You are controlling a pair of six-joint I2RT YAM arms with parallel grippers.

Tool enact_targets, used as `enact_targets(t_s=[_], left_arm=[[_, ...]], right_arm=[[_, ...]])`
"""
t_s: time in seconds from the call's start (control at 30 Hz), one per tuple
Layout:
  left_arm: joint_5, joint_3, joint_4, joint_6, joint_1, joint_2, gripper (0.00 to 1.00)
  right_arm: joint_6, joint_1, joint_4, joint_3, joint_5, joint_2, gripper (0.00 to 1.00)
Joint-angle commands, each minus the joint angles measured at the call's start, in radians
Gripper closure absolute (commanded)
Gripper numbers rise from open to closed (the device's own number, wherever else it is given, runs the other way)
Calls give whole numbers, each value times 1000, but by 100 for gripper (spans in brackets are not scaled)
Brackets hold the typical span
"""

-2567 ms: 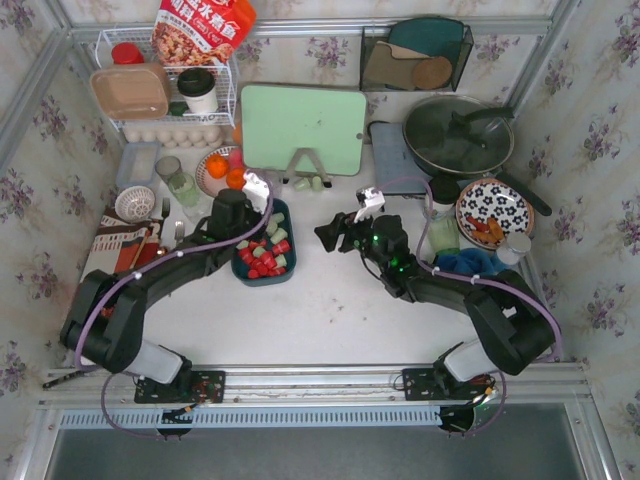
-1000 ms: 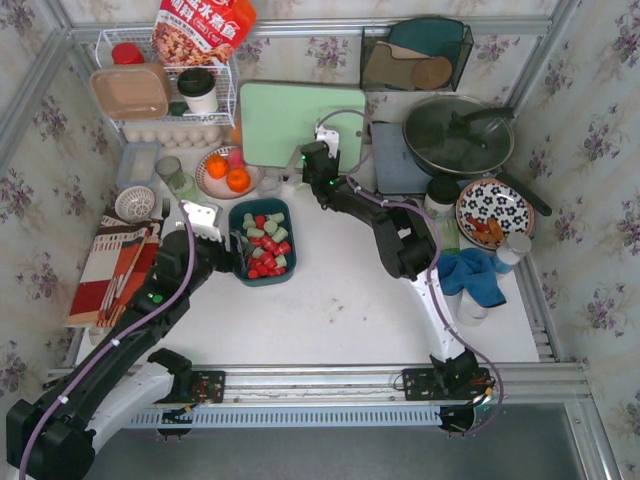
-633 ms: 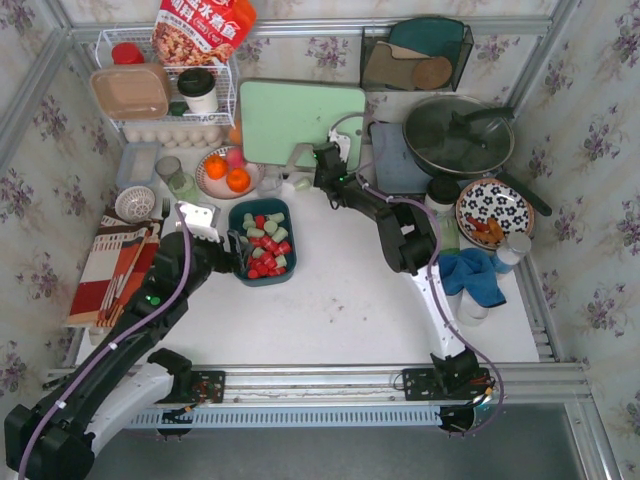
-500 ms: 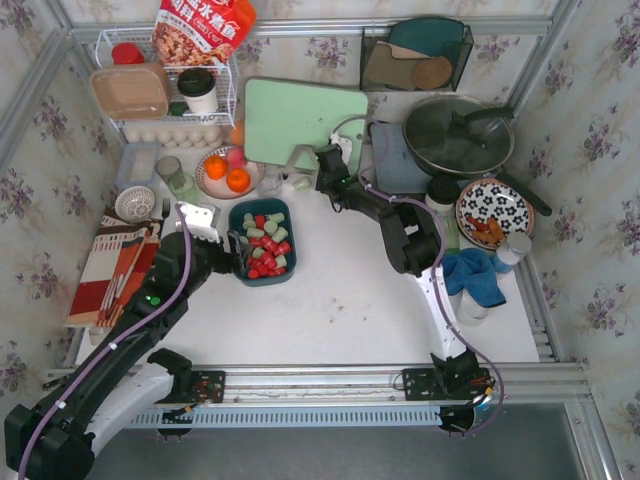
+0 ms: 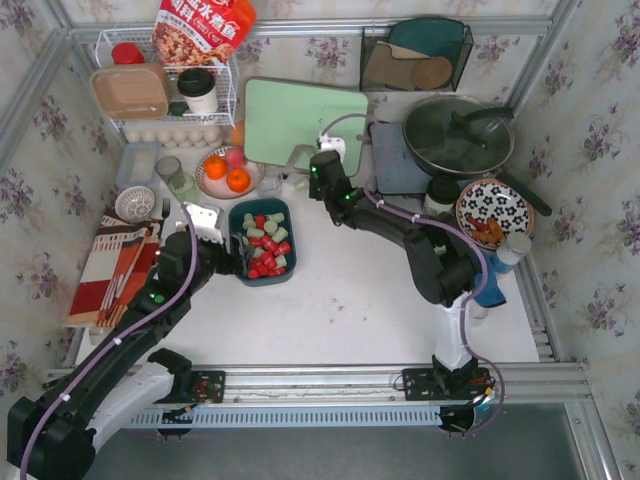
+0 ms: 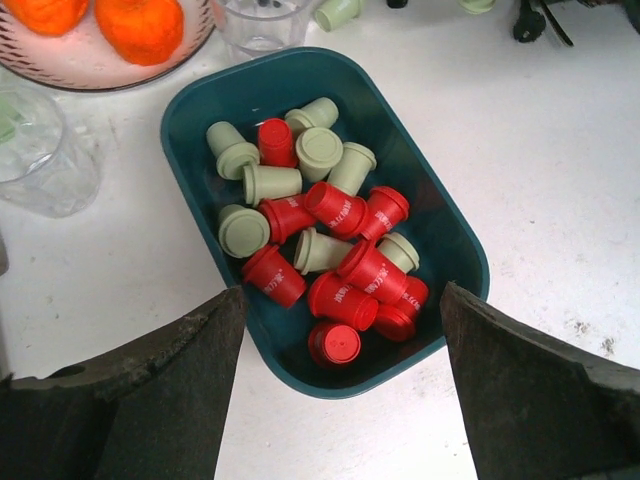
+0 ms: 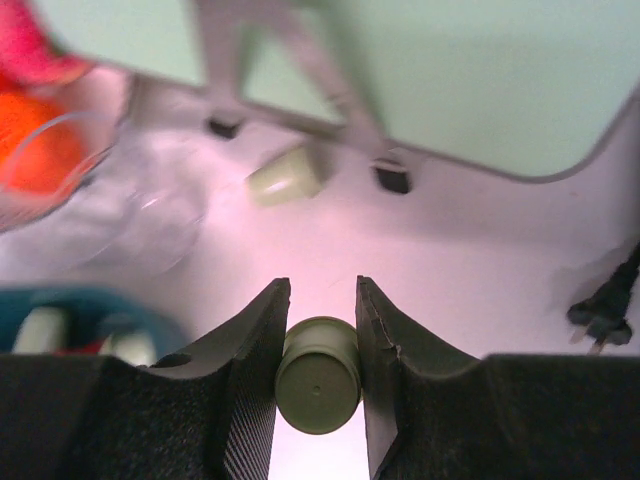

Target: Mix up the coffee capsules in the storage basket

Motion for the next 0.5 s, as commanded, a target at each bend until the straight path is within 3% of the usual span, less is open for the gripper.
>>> enact_targets(t_s=[0.0,0.2,0.47], left_arm=[[70,-13,89,47,0,18,19],[-74,-54,89,63,0,-51,19],[-223,-118,90,50,2,-153,17]], right_arm=[[-92,62,100,-110,-33,-120,76],[-124,191,223,-259,-179,-236,75],[-86,319,242,-284,-212,-181,71]])
